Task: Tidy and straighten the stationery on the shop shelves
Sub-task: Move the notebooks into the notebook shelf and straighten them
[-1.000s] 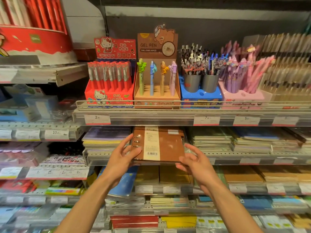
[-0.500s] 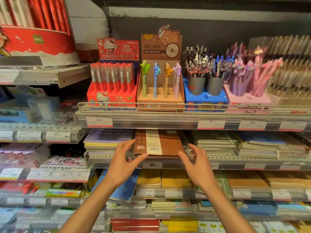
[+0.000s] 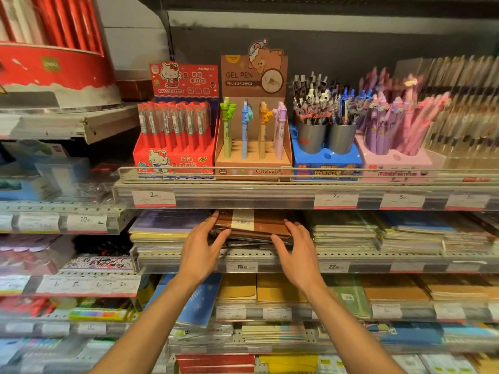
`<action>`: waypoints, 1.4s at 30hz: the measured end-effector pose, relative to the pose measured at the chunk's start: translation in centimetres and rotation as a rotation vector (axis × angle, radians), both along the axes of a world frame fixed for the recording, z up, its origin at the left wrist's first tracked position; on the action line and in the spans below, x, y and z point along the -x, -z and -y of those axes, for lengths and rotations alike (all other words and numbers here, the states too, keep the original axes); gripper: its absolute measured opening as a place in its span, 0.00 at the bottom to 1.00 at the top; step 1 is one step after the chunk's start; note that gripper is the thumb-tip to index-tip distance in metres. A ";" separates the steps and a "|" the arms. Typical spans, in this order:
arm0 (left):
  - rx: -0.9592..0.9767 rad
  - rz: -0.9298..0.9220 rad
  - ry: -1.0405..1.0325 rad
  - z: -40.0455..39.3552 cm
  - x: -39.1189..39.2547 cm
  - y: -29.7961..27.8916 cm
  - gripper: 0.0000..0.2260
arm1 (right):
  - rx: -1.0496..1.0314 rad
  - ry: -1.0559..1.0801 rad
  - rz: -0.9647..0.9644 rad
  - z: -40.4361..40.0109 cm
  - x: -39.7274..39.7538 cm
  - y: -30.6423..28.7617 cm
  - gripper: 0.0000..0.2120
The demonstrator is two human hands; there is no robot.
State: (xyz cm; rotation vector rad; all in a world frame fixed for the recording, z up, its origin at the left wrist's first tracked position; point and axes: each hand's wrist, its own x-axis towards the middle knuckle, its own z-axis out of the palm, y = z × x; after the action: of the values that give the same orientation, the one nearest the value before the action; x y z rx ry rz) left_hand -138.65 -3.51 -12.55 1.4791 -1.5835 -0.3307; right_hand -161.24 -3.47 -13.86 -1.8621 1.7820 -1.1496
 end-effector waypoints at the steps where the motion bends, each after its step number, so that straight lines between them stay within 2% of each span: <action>1: -0.002 0.007 -0.004 0.0 0.0 0.1 0.29 | -0.006 -0.006 -0.008 0.0 -0.1 0.1 0.30; 5: -0.004 0.051 0.000 0.4 -0.3 0.0 0.32 | 0.013 -0.011 -0.073 0.3 0.1 0.6 0.31; 9: -0.013 0.140 -0.087 1.0 0.3 -0.3 0.31 | 0.035 0.001 -0.101 1.4 0.4 -0.1 0.30; 16: -0.071 0.182 -0.136 1.2 0.7 -0.4 0.33 | 0.026 -0.031 -0.095 2.1 1.0 -0.2 0.29; 27: -0.024 0.197 -0.161 1.4 1.7 -0.2 0.31 | 0.014 0.003 -0.122 2.7 0.9 0.2 0.28; 33: -0.086 0.084 -0.067 1.6 1.7 0.5 0.31 | -0.012 -0.004 -0.068 2.4 0.7 0.0 0.31; 38: -0.059 -0.025 0.012 1.2 1.2 1.5 0.31 | 0.011 -0.048 0.014 0.5 1.4 0.2 0.32; 42: -0.031 -0.184 -0.014 -1.3 1.7 2.0 0.26 | 0.024 -0.038 0.164 -1.6 2.1 0.7 0.28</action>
State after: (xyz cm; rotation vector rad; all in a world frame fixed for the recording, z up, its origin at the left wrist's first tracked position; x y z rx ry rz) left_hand -140.31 -2.17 -14.51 1.4398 -1.4260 -0.4715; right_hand -163.34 -1.88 -14.61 -1.7521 1.6429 -1.2757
